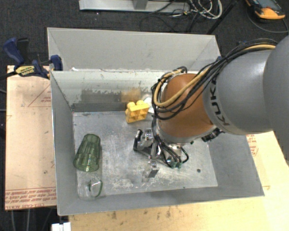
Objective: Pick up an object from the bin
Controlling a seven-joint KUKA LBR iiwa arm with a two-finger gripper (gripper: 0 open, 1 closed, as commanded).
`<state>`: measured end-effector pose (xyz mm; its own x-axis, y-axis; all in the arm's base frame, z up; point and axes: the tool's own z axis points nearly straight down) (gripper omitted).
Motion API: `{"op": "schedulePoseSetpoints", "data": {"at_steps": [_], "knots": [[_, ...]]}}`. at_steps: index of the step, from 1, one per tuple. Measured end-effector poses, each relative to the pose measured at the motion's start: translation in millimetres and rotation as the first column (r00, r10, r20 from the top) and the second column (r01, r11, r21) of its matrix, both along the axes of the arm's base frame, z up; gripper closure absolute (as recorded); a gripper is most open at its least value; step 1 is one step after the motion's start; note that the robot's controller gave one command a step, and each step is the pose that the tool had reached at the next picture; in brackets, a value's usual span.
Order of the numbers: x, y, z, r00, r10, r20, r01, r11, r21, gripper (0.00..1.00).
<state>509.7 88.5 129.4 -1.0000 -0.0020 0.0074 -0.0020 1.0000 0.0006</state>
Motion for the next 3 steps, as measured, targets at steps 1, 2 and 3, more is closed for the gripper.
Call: {"op": "schedulePoseSetpoints", "data": {"at_steps": [1,2,3], "knots": [[2.0,0,3,1.0,-0.002,0.007,0.002,1.0,0.001,0.0],[5.0,-5,0,1.0,-0.018,0.008,0.018,1.0,0.002,0.0],[47.5,-59,-1,0.999,-0.042,0.009,0.042,0.999,0.001,0.0]]}}
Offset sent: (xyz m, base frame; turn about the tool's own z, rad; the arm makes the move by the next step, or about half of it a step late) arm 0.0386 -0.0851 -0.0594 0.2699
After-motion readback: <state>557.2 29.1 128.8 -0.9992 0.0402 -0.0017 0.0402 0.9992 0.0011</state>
